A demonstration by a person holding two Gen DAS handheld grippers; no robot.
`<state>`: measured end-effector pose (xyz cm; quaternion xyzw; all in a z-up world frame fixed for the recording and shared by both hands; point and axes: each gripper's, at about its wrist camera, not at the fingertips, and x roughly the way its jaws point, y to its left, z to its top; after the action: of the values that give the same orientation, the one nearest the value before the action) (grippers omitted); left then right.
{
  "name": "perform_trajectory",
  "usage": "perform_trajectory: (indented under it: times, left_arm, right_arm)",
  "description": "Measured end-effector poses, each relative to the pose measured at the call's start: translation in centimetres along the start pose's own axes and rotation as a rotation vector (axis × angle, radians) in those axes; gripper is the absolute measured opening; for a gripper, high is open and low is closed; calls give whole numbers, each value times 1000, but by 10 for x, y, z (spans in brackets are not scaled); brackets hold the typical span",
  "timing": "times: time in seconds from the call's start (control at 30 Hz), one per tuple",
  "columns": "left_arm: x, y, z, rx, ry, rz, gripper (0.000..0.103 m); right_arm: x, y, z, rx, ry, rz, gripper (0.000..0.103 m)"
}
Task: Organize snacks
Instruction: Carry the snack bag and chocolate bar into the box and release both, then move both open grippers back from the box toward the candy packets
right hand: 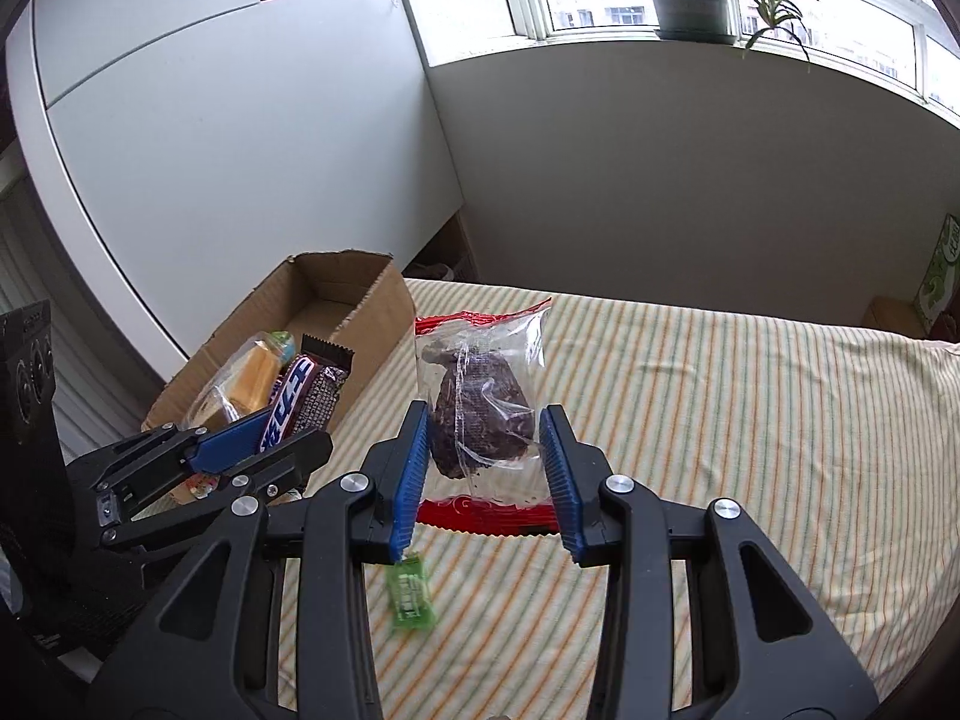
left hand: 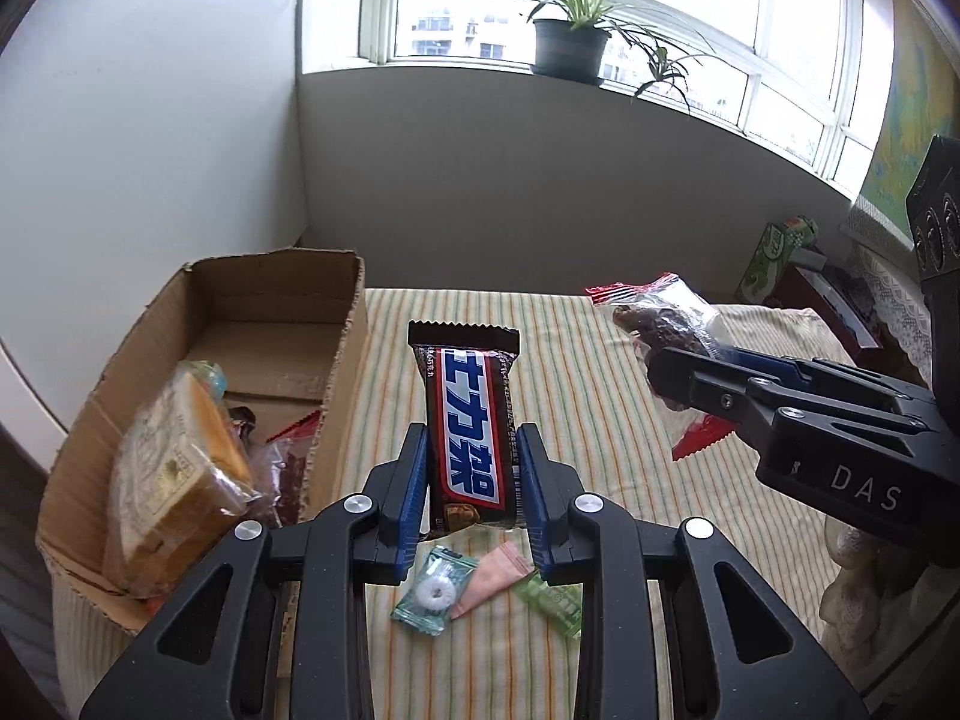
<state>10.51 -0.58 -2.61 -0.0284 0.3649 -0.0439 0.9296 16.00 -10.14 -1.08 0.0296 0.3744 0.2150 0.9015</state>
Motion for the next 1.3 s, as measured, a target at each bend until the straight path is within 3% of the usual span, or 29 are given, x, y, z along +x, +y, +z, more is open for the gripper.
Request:
perform_trajectory:
  times: [0.5, 0.73, 1.13, 1.3]
  left_arm:
    - [-32, 71, -5, -90, -69, 80, 27]
    - [-37, 96, -4, -123, -88, 119, 27]
    - [-33, 133, -7, -188, -69, 164, 27]
    - [-34, 135, -8, -184, -71, 173, 29]
  right_arm:
    - [49, 74, 23, -51, 23, 107, 39]
    - [82, 101, 37, -109, 33, 110, 39]
    - [128, 124, 42, -118, 62, 142, 40]
    - [126, 117, 40, -97, 44, 144, 60]
